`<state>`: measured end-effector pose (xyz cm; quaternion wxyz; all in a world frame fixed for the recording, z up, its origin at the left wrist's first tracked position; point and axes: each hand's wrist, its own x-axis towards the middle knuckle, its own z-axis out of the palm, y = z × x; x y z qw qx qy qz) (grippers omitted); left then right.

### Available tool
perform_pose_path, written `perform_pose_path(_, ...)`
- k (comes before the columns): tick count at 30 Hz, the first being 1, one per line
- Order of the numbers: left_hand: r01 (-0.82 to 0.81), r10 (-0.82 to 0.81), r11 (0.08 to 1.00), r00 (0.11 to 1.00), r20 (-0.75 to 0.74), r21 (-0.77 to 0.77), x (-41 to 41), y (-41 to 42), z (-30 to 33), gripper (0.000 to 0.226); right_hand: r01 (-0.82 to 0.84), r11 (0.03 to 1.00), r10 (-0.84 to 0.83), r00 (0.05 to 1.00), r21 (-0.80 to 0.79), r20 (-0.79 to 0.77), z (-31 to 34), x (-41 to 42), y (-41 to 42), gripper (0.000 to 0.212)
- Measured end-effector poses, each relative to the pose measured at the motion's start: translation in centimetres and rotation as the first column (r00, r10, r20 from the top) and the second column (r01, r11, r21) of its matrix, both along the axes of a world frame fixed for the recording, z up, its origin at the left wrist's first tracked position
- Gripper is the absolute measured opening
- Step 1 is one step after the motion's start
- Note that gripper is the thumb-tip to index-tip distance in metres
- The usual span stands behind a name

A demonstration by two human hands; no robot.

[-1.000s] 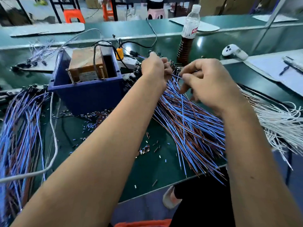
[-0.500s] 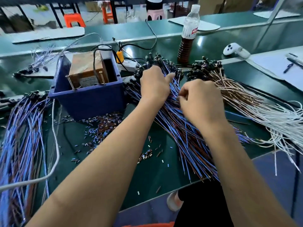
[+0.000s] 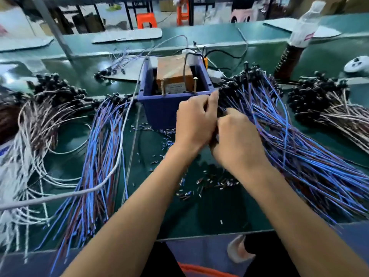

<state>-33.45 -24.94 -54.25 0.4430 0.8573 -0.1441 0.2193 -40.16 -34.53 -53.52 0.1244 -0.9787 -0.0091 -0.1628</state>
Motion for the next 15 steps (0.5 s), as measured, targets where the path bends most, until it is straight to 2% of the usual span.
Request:
perform_pose_path(5,0.031,-0.038,0.998,0.991,0.127,0.055,-1.5,9.8,-0.4,0.055,-0.259,0.93,0.299,0.946,0.26,-0.128,-0.7,0.6,7.2,0.003)
perform_pose_path(9,-0.028,-0.033,0.955,0.98,0.197,0.297,-1.4,15.6,0.9,0.051,-0.309,0.861,0.414,0.888,0.404,-0.202,-1.7,1.7,12.7,0.01)
perform_pose_path(12,-0.105,0.023,0.918,0.976,0.214,0.382,0.1,18.9,2.0,0.048,-0.271,0.876,0.393,0.881,0.4,-0.264,-2.3,2.9,16.4,0.028)
perform_pose_path(15,-0.164,0.131,0.89,0.986,0.106,0.426,2.2,22.5,2.0,0.046,-0.227,0.937,0.289,0.93,0.264,-0.229,-2.9,3.3,18.8,0.046)
